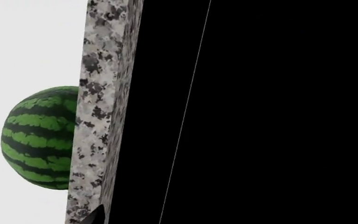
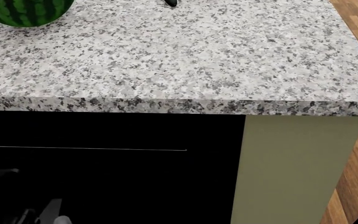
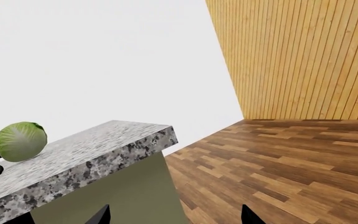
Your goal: Open the dishwasher door
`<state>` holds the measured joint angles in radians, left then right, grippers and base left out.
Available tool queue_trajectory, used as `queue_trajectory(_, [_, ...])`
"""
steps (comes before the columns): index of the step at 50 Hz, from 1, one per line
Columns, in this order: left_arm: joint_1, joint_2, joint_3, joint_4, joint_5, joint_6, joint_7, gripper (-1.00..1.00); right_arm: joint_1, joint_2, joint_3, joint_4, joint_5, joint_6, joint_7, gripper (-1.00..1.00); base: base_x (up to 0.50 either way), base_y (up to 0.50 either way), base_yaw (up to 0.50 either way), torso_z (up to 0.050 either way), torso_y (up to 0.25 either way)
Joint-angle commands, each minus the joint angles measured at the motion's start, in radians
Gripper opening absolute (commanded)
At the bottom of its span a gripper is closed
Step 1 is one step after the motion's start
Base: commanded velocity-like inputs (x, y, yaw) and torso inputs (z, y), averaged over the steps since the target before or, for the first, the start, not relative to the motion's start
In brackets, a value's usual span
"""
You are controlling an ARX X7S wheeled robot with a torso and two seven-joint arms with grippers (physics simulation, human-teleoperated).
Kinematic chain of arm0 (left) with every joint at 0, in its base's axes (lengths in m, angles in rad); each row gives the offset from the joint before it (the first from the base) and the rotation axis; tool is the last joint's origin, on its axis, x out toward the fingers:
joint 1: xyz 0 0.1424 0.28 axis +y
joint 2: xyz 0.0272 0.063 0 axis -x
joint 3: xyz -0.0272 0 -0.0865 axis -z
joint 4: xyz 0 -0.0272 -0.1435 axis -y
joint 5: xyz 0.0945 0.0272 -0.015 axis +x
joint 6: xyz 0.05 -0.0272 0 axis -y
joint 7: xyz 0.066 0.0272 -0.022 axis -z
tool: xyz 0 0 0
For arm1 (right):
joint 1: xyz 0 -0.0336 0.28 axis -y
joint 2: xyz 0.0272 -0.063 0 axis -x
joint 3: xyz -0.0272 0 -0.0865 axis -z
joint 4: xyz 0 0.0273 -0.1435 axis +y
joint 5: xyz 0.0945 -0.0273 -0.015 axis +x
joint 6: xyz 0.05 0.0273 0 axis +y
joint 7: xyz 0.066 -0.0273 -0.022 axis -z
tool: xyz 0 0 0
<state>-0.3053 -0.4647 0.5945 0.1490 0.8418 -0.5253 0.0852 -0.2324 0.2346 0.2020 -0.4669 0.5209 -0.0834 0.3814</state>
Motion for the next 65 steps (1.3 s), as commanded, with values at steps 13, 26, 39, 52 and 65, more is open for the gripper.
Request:
queue_trajectory(13, [-0.212,0.013,0.070,-0.274,0.048,0.048,0.025,1.00,0.000,0.013,-0.006,-0.018,0.003,0.004,0.017,1.00,0.00,0.00,0.00,0.000,0.000])
queue_trajectory(26, [-0.301,0.047,0.124,-0.442,0.079,0.095,-0.013,1.00,-0.011,0.016,0.001,-0.015,0.014,-0.012,0.016,1.00,0.00,0.00,0.00,0.000,0.000])
queue_trajectory(39, [-0.370,0.080,0.156,-0.586,0.088,0.140,-0.057,1.00,-0.013,0.019,0.000,-0.015,0.019,-0.016,0.020,1.00,0.00,0.00,0.00,0.000,0.000])
queue_trajectory(52, [-0.438,0.122,0.181,-0.740,0.081,0.195,-0.107,1.00,-0.009,0.027,-0.001,-0.016,0.019,-0.013,0.030,1.00,0.00,0.00,0.00,0.000,0.000])
queue_trajectory(65, [-0.429,0.104,0.176,-0.706,0.081,0.192,-0.106,-1.00,-0.005,0.029,-0.010,-0.012,0.017,-0.013,0.034,1.00,0.00,0.00,0.00,0.000,0.000])
